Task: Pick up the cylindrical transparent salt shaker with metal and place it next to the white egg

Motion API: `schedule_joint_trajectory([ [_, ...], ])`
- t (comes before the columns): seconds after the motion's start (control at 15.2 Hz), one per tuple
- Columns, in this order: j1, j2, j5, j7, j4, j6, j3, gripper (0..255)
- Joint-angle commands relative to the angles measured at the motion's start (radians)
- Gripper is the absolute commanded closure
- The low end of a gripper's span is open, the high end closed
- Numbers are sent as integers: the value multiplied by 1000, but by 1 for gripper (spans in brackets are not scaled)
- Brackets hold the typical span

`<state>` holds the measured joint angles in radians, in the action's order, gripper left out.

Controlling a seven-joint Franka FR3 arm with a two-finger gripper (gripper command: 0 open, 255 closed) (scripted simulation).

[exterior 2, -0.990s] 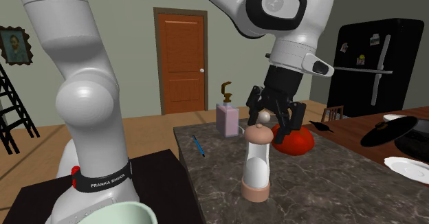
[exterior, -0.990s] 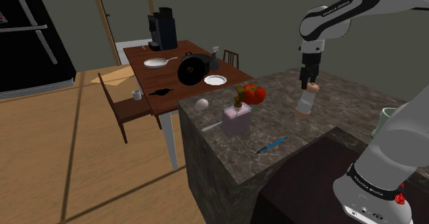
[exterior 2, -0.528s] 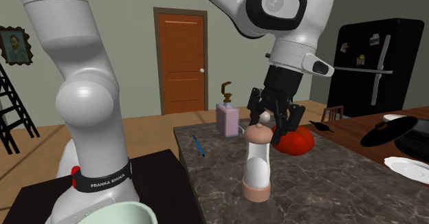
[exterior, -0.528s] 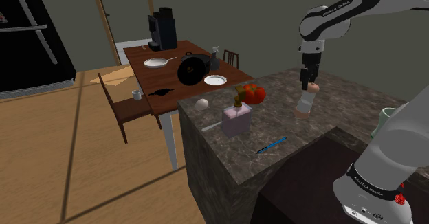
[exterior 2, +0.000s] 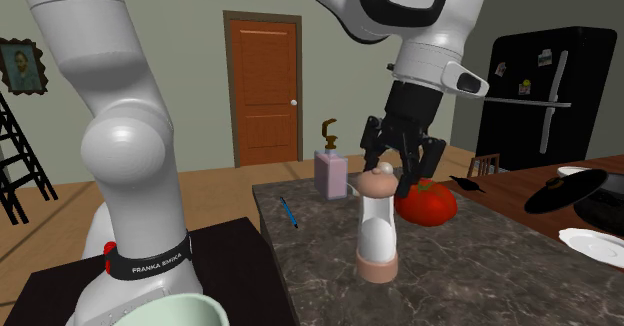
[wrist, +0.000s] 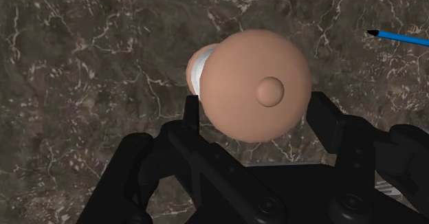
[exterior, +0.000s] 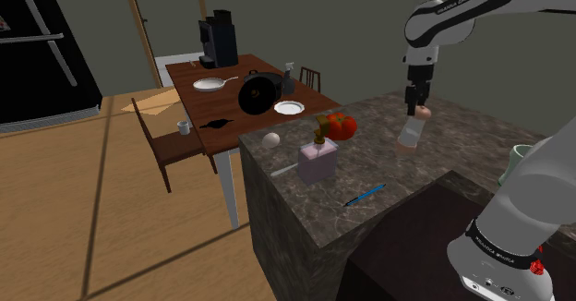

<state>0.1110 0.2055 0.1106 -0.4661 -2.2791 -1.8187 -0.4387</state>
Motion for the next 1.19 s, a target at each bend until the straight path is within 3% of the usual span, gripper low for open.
schedule_joint_trajectory([
  [0.0,-1,11,2,4,17,28,4,255],
  [1.12,-5,61,5,11,202,260,26,255],
])
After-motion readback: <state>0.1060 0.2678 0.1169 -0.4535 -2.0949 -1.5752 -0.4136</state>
